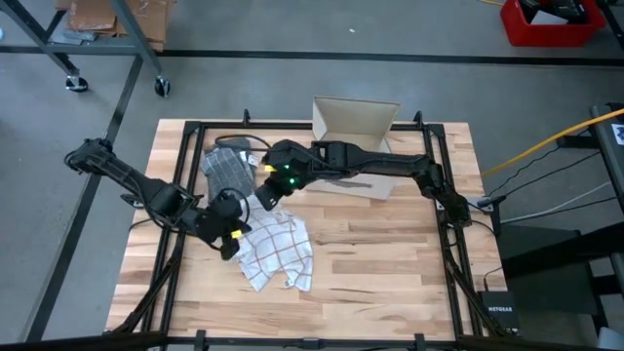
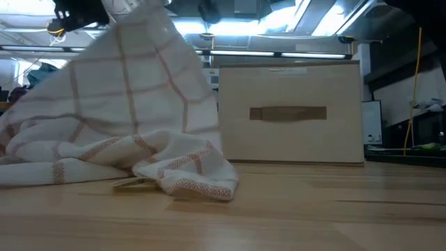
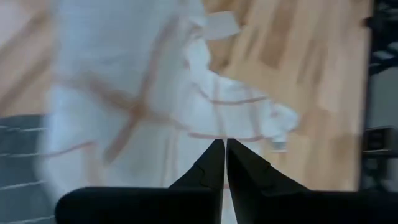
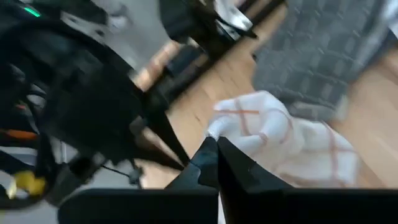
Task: Fold towel
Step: Fold the white towel
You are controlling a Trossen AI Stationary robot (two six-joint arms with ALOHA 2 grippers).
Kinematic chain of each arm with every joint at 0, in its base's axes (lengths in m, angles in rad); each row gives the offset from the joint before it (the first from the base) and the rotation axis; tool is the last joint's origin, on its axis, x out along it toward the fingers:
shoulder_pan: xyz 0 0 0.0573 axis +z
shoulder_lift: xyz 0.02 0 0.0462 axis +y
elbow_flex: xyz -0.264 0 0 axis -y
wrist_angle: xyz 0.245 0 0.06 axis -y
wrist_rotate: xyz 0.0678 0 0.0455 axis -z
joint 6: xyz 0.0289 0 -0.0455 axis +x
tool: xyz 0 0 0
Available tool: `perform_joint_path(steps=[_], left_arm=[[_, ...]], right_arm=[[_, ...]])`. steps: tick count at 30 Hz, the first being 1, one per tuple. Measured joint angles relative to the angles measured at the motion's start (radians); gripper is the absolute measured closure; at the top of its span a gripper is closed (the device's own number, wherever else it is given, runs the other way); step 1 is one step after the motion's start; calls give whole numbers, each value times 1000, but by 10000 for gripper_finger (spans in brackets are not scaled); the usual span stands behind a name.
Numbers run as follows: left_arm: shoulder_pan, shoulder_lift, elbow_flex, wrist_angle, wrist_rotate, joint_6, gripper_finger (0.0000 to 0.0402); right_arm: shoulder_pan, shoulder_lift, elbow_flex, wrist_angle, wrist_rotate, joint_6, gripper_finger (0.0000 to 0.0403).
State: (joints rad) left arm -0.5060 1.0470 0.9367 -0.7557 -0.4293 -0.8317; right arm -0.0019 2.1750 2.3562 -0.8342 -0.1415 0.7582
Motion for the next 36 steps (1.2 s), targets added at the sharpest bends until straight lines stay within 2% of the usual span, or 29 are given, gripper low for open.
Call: perform_joint_path(steps=[7,10,14,19,23,26,29,36], left_arm=[[6,0,0,175,12,-22,362],[22,0,0,190,23,-69,345],[44,9,0,189,93,-74,317],[59,59,0,192,96,-60,272],[83,125,0,192,92,-173,231],[108,175,0,191,92,-323,212],[130,211,0,193,87,-448,208],[168,253,0,194,51,-570,211]], right_arm=[[1,-1,0,93,62,-2,403],[-6,-1,0,93,64,-5,403],[-12,-1,0,93,65,-51,403],[-12,-1,0,93,89,-56,403],[-12,-1,0,92,89,-56,403],[-12,-1,0,92,89,-61,403],[-12,-1,0,91,90,-74,403],[-12,-1,0,91,90,-86,403]])
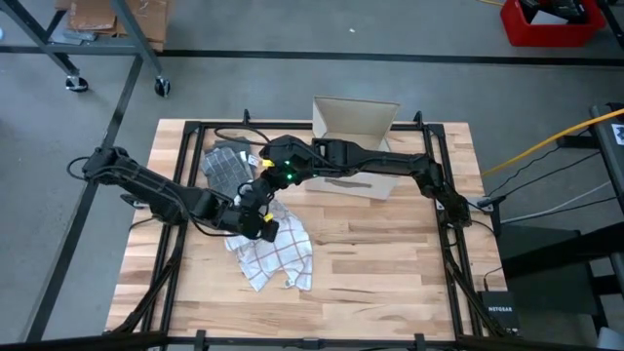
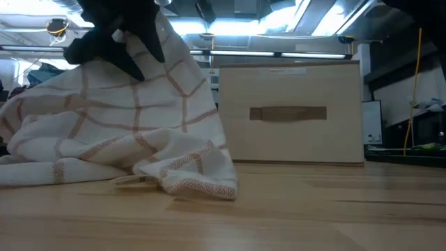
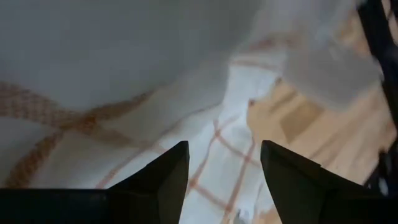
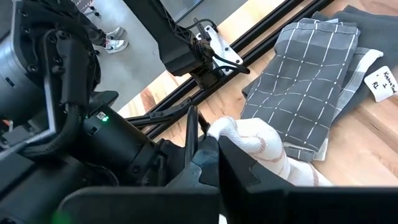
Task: Fold towel
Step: Fold the white towel
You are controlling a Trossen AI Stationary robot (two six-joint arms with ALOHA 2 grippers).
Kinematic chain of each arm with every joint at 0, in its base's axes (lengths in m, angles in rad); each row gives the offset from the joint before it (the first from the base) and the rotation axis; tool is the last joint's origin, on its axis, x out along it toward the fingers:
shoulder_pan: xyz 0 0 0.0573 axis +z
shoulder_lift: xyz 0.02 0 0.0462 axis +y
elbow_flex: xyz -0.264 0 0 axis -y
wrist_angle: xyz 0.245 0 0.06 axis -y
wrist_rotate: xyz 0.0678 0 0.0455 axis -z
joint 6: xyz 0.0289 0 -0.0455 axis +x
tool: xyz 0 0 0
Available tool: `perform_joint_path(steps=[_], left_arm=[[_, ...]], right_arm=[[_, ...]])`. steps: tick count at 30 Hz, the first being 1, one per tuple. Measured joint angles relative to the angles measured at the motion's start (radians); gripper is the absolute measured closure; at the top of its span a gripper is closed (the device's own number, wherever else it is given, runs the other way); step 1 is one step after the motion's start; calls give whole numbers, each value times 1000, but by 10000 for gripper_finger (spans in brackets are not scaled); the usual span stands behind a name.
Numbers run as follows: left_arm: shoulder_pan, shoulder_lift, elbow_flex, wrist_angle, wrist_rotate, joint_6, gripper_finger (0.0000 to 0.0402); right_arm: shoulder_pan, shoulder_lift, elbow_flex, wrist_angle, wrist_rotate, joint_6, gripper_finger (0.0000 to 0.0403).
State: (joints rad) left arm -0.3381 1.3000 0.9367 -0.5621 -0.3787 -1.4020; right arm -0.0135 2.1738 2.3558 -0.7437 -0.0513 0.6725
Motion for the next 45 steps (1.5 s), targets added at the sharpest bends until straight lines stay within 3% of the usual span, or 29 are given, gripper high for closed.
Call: perform_joint_path(steps=[6,14,18,22,27,32,39,45], left_arm=[[-1,1,0,-12,-152,-119,212],[-3,1,0,-28,-176,-170,216],[-9,1,0,-38,-189,-206,216],[-7,1,0,-41,-213,-213,216],[-7,1,0,-40,-259,-252,216],[-7,1,0,-40,-294,-301,216],[-12,1,0,-105,-292,-408,216],[-46,1,0,-222,-201,-506,216]], right_arm=[[0,0,0,4,24,-10,403],[0,0,0,32,31,-59,403],[-9,-6,0,-10,-94,-123,403],[-8,-10,0,-47,-135,-128,403],[-7,-10,0,-26,-294,-128,403],[-6,-10,0,-15,-348,-119,403],[-6,-10,0,-15,-372,-76,403],[-6,-9,0,-13,-374,-72,403]])
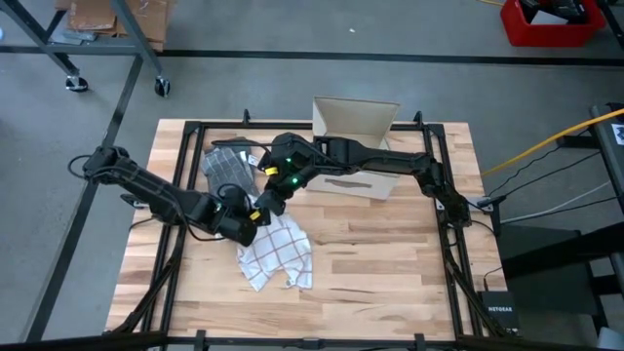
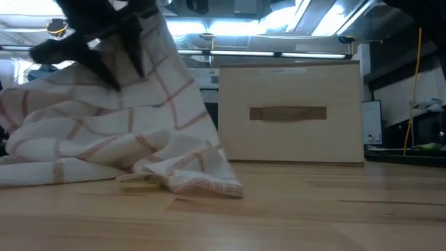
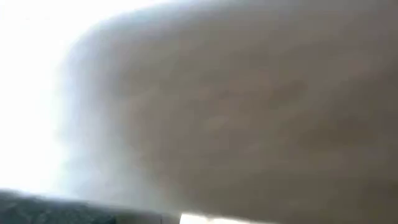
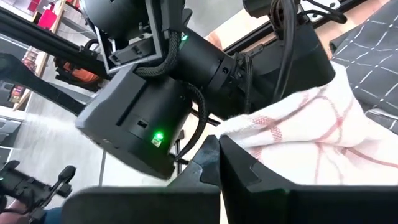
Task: Fold towel
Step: Fold the white towel
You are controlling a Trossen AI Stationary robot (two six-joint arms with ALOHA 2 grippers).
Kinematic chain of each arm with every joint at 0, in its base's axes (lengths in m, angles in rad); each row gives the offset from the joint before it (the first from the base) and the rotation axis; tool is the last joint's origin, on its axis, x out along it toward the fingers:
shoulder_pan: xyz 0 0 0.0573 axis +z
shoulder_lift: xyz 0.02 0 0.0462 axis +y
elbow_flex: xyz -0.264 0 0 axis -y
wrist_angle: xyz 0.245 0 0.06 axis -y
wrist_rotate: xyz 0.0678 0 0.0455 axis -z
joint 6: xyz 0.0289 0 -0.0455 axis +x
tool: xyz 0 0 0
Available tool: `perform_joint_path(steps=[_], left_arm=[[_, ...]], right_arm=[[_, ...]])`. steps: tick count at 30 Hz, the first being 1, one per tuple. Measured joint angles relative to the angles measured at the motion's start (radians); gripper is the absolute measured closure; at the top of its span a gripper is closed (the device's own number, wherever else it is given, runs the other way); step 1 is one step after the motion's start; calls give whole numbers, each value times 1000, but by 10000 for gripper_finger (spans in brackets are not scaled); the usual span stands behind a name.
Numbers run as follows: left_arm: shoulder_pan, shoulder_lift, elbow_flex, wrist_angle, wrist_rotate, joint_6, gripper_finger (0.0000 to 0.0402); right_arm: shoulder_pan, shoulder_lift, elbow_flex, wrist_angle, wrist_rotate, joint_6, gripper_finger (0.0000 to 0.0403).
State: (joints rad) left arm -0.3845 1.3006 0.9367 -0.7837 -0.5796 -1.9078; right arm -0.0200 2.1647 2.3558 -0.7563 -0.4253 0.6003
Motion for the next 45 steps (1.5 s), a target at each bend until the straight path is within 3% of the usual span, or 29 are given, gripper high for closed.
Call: perform_joint_path(steps=[7,19,31,39,45], left_arm=[[-73,0,0,-123,104,30,216],[-135,-3,0,-508,106,-2,216],[-200,-70,0,-469,102,55,216],[-263,-173,0,-281,29,166,216],[-278,-192,0,-36,-62,243,216]], right_arm=[[0,0,0,0,-42,-3,403],[0,2,0,-6,-108,-3,403],[0,2,0,-5,-64,-4,403],[0,2,0,-5,-19,-4,403],[0,2,0,-4,24,-4,403]])
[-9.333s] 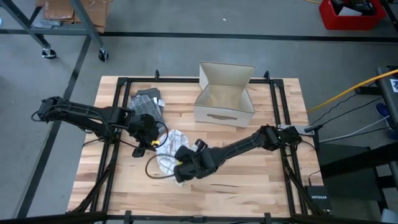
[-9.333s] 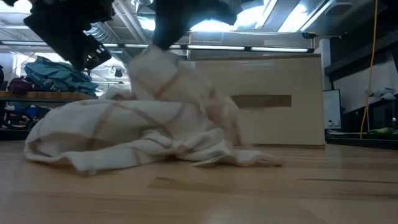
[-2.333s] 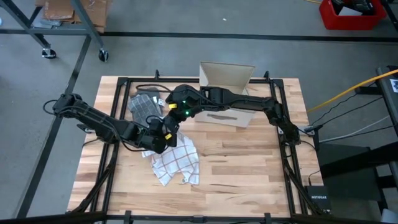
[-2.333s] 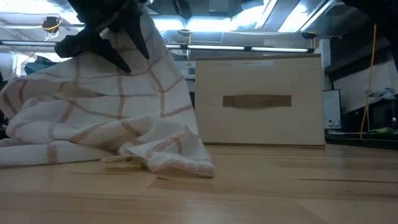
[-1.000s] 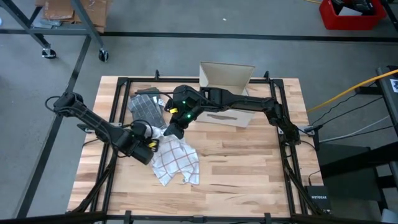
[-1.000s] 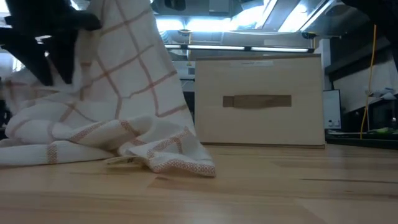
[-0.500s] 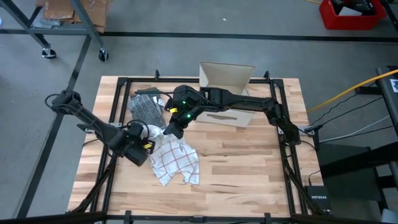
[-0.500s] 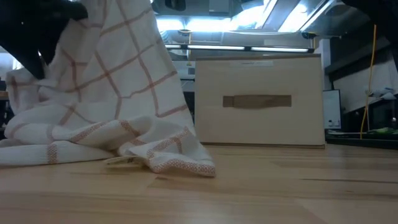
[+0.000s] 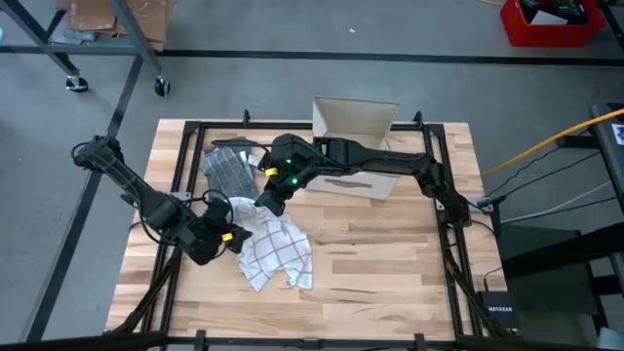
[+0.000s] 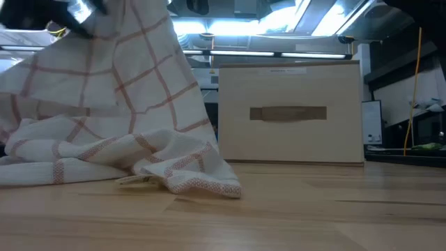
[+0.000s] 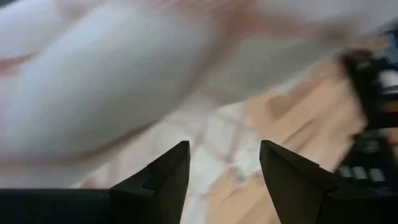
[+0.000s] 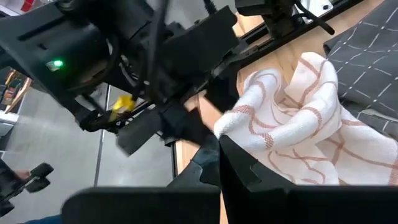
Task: Fold towel
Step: Fold the white towel
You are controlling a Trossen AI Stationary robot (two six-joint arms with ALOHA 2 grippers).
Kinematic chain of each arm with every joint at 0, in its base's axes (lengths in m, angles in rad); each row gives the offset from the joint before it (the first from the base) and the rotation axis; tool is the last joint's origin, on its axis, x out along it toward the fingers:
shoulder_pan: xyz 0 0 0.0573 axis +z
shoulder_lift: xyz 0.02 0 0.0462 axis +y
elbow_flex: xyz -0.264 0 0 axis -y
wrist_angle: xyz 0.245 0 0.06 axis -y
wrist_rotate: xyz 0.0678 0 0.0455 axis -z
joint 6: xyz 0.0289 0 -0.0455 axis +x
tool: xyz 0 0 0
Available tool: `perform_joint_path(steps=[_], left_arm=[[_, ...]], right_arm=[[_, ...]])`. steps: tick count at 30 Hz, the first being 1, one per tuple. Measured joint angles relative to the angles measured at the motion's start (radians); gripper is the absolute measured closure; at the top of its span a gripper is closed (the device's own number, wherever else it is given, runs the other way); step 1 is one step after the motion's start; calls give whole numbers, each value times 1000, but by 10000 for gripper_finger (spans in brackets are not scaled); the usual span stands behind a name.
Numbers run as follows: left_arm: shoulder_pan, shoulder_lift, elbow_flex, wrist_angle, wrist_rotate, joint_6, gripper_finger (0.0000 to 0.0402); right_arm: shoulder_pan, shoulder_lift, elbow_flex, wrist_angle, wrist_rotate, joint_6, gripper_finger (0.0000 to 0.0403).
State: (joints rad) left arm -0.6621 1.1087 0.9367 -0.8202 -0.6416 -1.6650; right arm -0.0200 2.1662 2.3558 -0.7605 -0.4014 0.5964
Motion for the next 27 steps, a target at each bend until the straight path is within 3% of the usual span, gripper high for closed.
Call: perform_joint_path(steps=[5,12,20,27], left_arm=[[21,35,0,135,-126,50,216],[62,87,0,173,-140,-13,216],[59,90,0,11,-141,-297,216],[78,90,0,-63,-148,-383,216]], right_arm=[[0,0,0,0,1,0,403],[0,0,0,0,-1,0,403],[0,0,0,0,-2,0,403],[0,0,0,0,-2,0,403]])
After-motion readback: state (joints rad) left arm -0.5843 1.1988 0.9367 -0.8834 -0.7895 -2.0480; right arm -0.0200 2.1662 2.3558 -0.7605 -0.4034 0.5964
